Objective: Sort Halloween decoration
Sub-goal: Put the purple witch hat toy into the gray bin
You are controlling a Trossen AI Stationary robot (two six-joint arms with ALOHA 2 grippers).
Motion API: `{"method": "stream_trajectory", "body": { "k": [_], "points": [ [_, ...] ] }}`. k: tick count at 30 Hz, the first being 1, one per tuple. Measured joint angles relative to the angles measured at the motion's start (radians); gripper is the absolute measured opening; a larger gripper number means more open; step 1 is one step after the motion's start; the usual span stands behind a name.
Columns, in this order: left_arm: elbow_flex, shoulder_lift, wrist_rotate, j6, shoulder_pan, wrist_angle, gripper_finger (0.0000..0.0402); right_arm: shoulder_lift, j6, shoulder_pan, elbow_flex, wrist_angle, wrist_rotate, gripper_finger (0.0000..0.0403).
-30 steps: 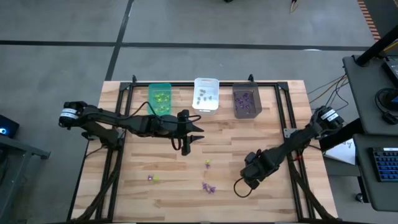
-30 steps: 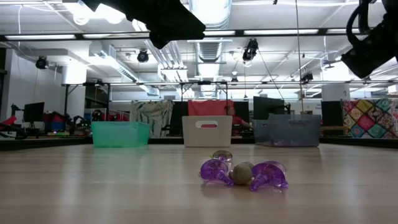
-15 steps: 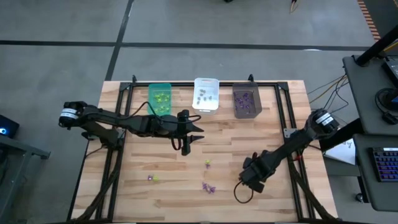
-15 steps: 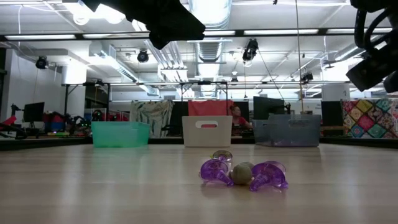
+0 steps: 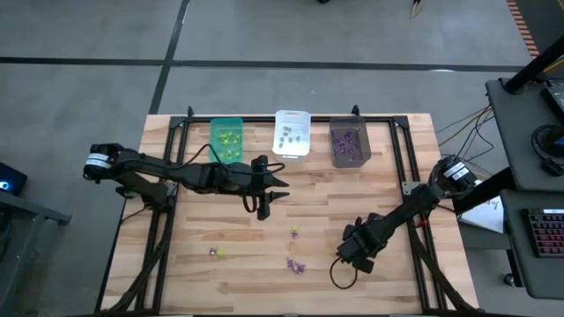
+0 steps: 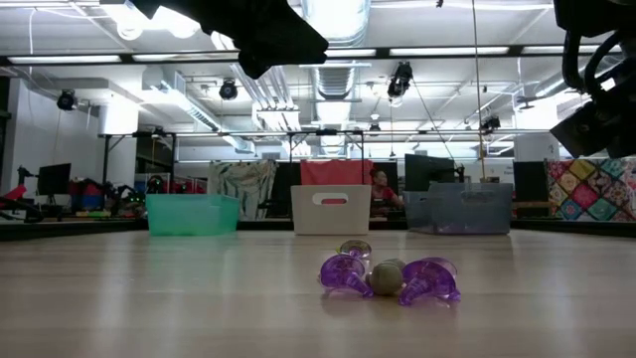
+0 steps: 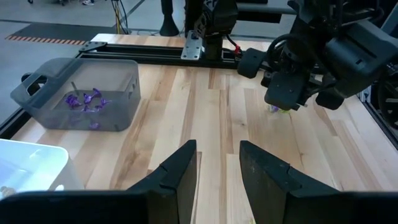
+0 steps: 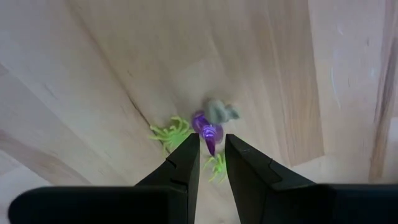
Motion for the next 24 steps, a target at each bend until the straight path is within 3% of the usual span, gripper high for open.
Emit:
{"method": "stream_trajectory", "body": {
  "k": [13, 24],
  "points": [
    [0.000, 0.000, 0.000, 0.000, 0.000, 0.000, 0.0104, 0.000, -0.006, 0.000, 0.000, 0.012, 0.010, 0.0014],
    [0.000, 0.000, 0.000, 0.000, 0.000, 0.000, 0.0104, -0.029, -0.004, 0.000, 0.000, 0.000, 0.010, 0.0009]
  ]
}}
